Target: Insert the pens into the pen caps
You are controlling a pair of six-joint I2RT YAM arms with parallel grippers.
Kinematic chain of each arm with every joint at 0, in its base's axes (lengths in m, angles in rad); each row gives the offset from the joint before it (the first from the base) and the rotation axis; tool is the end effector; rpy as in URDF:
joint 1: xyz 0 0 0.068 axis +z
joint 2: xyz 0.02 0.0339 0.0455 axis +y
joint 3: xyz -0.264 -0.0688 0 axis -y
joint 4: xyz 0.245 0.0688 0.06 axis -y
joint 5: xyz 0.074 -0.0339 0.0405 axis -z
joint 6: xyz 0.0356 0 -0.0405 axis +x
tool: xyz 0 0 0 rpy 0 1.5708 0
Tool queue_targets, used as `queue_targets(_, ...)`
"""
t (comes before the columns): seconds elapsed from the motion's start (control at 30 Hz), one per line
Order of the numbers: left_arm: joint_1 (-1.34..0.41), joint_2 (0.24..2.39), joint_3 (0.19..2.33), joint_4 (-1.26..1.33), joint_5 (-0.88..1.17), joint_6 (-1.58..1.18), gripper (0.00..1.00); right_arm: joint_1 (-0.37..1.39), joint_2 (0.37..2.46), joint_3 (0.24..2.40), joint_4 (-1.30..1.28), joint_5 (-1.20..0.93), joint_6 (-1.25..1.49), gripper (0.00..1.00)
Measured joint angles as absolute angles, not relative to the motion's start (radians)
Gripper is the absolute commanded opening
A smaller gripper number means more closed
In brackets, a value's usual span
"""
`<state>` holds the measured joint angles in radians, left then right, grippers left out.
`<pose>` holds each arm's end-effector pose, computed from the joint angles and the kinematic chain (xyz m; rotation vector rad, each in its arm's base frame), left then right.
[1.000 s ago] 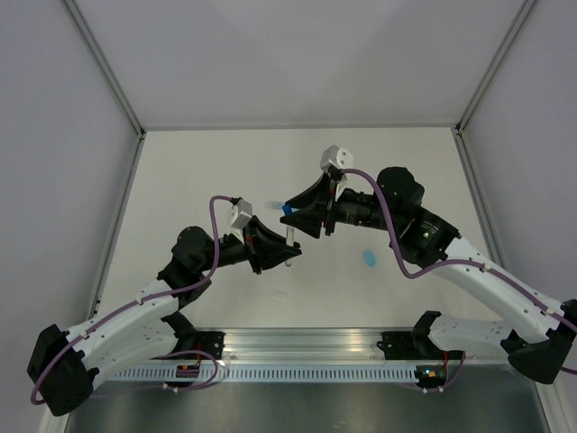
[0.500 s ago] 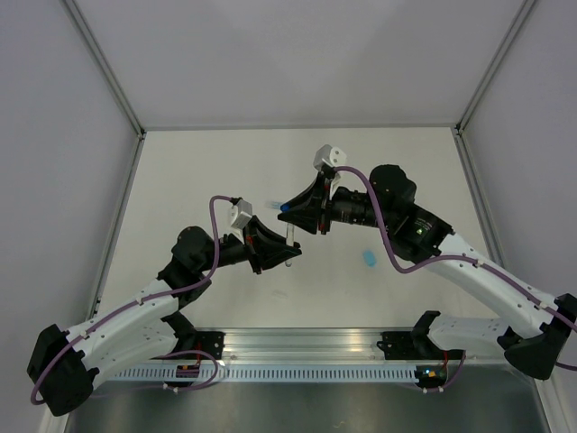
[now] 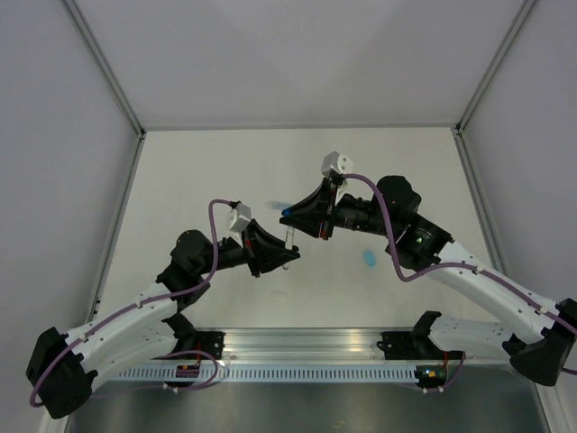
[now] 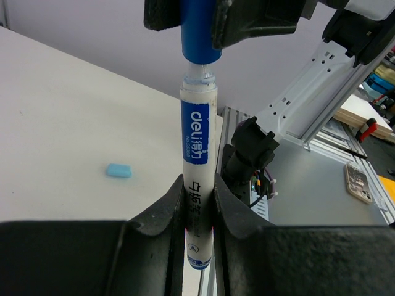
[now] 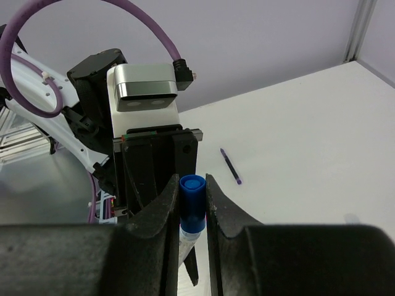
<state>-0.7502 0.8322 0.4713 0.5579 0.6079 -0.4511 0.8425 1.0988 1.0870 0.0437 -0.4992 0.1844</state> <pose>0.1280 -0.1471 0.2985 0.7710 1.3628 -1.3862 0.1543 0.1986 0.4091 -0.9241 1.3911 1.1776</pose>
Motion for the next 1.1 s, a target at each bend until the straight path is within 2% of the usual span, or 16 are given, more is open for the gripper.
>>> queue_targets(0.1, -0.75, 0.813, 0.454, 0.556, 0.601, -0.451, 0.02, 0.843, 1.094, 1.05, 0.096, -0.499, 0.212, 0.0)
queue_targets(0.57, -0.75, 0.788, 0.437, 0.557, 0.575, -0.451, 0.02, 0.855, 1.044, 0.82, 0.496, -0.423, 0.363, 0.0)
queue_targets(1.1, -0.751, 0.778, 0.437, 0.599, 0.55, -0.451, 0.02, 0.858, 1.046, 0.793, 0.633, -0.386, 0.432, 0.0)
